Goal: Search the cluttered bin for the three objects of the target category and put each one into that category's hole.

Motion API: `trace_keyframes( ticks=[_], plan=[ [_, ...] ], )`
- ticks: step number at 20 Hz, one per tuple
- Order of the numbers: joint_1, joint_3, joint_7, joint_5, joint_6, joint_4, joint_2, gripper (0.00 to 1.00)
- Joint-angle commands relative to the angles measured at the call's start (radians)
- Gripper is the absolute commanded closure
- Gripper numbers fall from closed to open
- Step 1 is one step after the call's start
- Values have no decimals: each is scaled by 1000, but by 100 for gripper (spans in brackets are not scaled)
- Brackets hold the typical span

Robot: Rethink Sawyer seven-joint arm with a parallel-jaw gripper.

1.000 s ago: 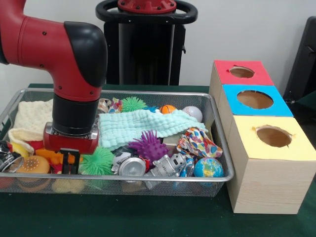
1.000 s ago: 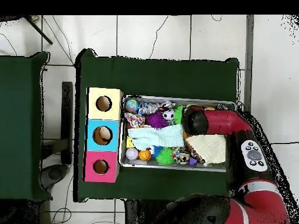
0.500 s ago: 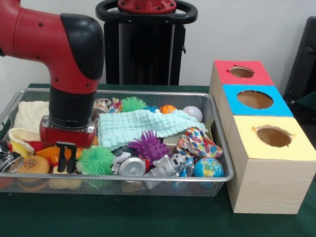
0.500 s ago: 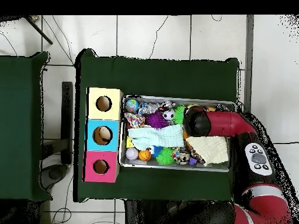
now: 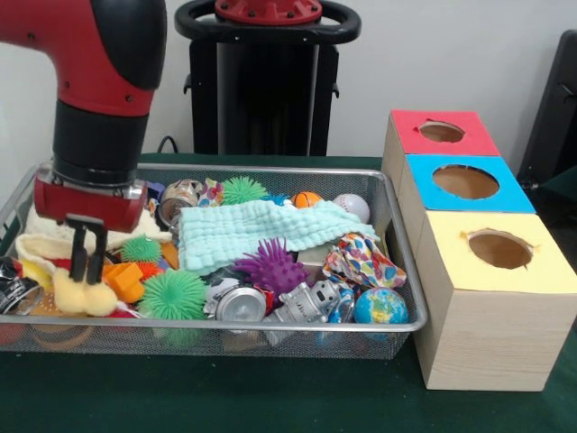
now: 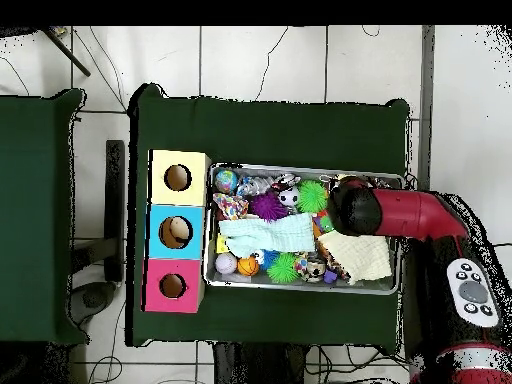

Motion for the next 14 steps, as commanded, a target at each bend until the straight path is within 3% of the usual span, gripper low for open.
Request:
trace_keyframes(
  ticks=[1, 14],
  plan=[
    [-30, 91, -95, 48, 146, 92, -99, 100],
    [-16, 70, -50, 41, 117, 135, -113, 100]
  ],
)
